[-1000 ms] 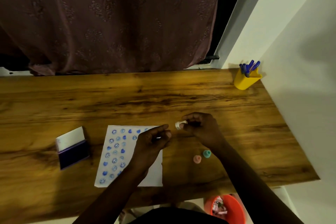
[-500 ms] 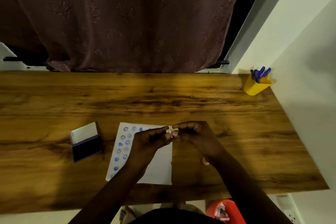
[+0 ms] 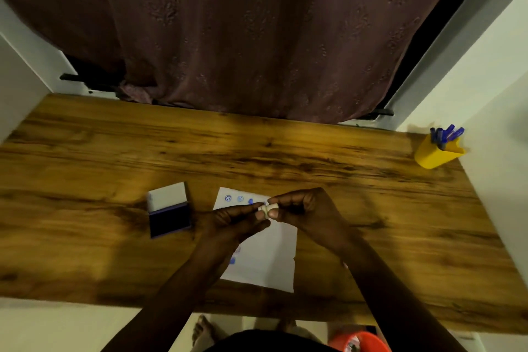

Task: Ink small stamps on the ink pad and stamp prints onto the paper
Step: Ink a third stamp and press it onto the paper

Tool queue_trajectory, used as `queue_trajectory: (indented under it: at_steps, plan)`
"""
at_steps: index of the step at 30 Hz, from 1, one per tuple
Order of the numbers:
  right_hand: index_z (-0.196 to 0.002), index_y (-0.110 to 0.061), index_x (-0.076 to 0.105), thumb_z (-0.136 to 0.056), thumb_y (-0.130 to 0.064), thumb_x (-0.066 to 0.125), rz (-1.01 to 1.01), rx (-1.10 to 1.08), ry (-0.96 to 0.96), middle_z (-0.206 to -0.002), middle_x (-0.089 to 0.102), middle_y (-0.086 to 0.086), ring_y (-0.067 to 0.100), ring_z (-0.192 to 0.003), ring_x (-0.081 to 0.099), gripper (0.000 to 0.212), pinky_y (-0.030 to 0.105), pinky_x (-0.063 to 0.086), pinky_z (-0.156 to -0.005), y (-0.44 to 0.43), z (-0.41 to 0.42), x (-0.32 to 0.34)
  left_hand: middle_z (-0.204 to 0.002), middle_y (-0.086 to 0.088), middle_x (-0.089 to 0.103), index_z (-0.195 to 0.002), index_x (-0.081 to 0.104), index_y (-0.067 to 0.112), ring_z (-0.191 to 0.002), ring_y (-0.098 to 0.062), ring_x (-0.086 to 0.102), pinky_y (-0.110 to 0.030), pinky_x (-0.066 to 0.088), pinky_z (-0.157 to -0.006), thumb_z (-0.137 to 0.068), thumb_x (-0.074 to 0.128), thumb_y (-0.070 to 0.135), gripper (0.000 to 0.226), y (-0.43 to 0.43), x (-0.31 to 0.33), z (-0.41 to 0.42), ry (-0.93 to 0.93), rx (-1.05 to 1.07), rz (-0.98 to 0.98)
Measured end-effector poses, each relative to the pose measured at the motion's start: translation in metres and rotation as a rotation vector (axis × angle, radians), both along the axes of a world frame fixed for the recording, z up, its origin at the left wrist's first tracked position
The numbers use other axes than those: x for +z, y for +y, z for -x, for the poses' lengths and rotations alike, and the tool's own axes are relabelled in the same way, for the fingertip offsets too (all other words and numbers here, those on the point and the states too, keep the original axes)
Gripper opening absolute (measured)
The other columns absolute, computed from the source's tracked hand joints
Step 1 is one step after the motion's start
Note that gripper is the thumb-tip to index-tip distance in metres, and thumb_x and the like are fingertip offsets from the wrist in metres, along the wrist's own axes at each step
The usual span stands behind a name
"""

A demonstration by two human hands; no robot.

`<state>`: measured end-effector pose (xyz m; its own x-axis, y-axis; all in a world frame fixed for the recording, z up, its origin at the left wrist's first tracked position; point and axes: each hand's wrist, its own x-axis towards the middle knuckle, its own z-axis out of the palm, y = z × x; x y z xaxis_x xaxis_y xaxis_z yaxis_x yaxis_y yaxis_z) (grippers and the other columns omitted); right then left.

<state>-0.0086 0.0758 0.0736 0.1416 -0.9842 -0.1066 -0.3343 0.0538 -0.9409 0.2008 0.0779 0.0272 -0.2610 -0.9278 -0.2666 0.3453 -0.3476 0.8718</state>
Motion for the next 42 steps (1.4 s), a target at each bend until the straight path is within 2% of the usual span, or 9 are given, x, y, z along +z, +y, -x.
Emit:
queue_trajectory:
  at_steps: [5, 11, 15, 19, 23, 27, 32, 36, 42]
  plan:
    - [-0.109, -0.017, 0.083, -0.083, -0.015, 0.086, 0.02, 0.06, 0.021, -0.098, 0.079, -0.026, -0.004, -0.097, 0.075, 0.027, 0.009, 0.055, -0.075, -0.012, -0.021, -0.001, -0.115, -0.023, 0.078, -0.114, 0.076, -0.002, -0.108, -0.038, 0.075, -0.035, 0.063, -0.086, -0.083, 0.077, 0.01, 0.033, 0.001, 0.002, -0.036, 0.054, 0.047, -0.068]
    - [-0.109, -0.022, 0.082, -0.083, -0.019, 0.087, 0.013, 0.058, 0.113, -0.104, 0.081, -0.012, -0.002, -0.095, 0.075, 0.027, 0.013, 0.057, -0.079, -0.024, -0.06, -0.009, -0.113, -0.021, 0.078, -0.109, 0.079, 0.006, -0.112, -0.036, 0.074, -0.038, 0.062, -0.09, -0.077, 0.082, 0.018, 0.034, 0.003, -0.005, -0.087, 0.075, 0.157, -0.026]
    - [-0.102, -0.022, 0.079, -0.081, -0.023, 0.088, 0.008, 0.041, 0.156, -0.098, 0.08, -0.009, 0.004, -0.092, 0.075, 0.023, 0.022, 0.062, -0.081, -0.033, -0.101, -0.022, -0.12, -0.02, 0.075, -0.122, 0.072, 0.006, -0.114, -0.033, 0.073, -0.037, 0.063, -0.089, -0.084, 0.078, 0.015, 0.04, 0.004, -0.022, -0.127, 0.028, 0.385, -0.039]
    - [-0.102, -0.025, 0.077, -0.083, -0.028, 0.085, 0.059, 0.116, 0.297, -0.097, 0.078, -0.011, 0.002, -0.089, 0.072, 0.022, 0.018, 0.058, -0.077, -0.043, -0.145, -0.032, -0.11, -0.017, 0.08, -0.106, 0.08, 0.01, -0.108, -0.032, 0.076, -0.027, 0.063, -0.08, -0.084, 0.079, 0.013, 0.023, 0.008, -0.034, -0.164, -0.016, 0.535, -0.088]
    - [-0.107, -0.019, 0.078, -0.089, -0.02, 0.077, 0.128, 0.239, 0.406, -0.103, 0.079, -0.002, 0.011, -0.091, 0.073, 0.018, 0.027, 0.058, -0.077, -0.052, -0.187, -0.041, -0.103, -0.015, 0.082, -0.101, 0.082, 0.011, -0.099, -0.027, 0.079, -0.028, 0.064, -0.078, -0.091, 0.073, 0.006, 0.015, 0.014, -0.036, -0.187, -0.066, 0.549, -0.097]
    - [-0.107, -0.017, 0.079, -0.092, -0.014, 0.072, 0.164, 0.29, 0.54, -0.106, 0.078, 0.004, 0.02, -0.094, 0.072, 0.017, 0.024, 0.049, -0.072, -0.06, -0.216, -0.05, -0.104, -0.02, 0.08, -0.106, 0.079, 0.003, -0.098, -0.029, 0.078, -0.033, 0.065, -0.085, -0.089, 0.075, 0.003, 0.017, 0.017, -0.033, -0.198, -0.071, 0.593, -0.149]
    - [-0.107, -0.015, 0.078, -0.093, -0.014, 0.07, 0.166, 0.304, 0.625, -0.108, 0.077, 0.008, 0.025, -0.099, 0.071, 0.016, 0.024, 0.043, -0.073, -0.064, -0.23, -0.059, -0.098, -0.014, 0.082, -0.097, 0.082, 0.01, -0.094, -0.024, 0.079, -0.028, 0.065, -0.079, -0.089, 0.073, 0.001, 0.014, 0.017, -0.032, -0.203, -0.053, 0.583, -0.159]
    - [-0.112, -0.014, 0.077, -0.094, -0.013, 0.069, 0.141, 0.318, 0.665, -0.113, 0.075, 0.01, 0.027, -0.105, 0.07, 0.019, 0.036, 0.056, -0.085, -0.065, -0.235, -0.065, -0.102, -0.016, 0.081, -0.104, 0.08, 0.005, -0.097, -0.025, 0.078, -0.029, 0.064, -0.081, -0.09, 0.074, 0.001, 0.016, 0.014, -0.037, -0.203, -0.044, 0.559, -0.181]
    - [-0.133, -0.017, 0.07, -0.098, -0.015, 0.067, 0.085, 0.327, 0.731, -0.134, 0.069, 0.009, 0.026, -0.126, 0.064, 0.035, 0.039, 0.052, -0.107, -0.064, -0.238, -0.071, -0.106, -0.016, 0.081, -0.109, 0.078, 0.005, -0.1, -0.027, 0.078, -0.036, 0.062, -0.086, -0.091, 0.072, 0.003, 0.019, 0.012, -0.042, -0.204, -0.061, 0.537, -0.182]
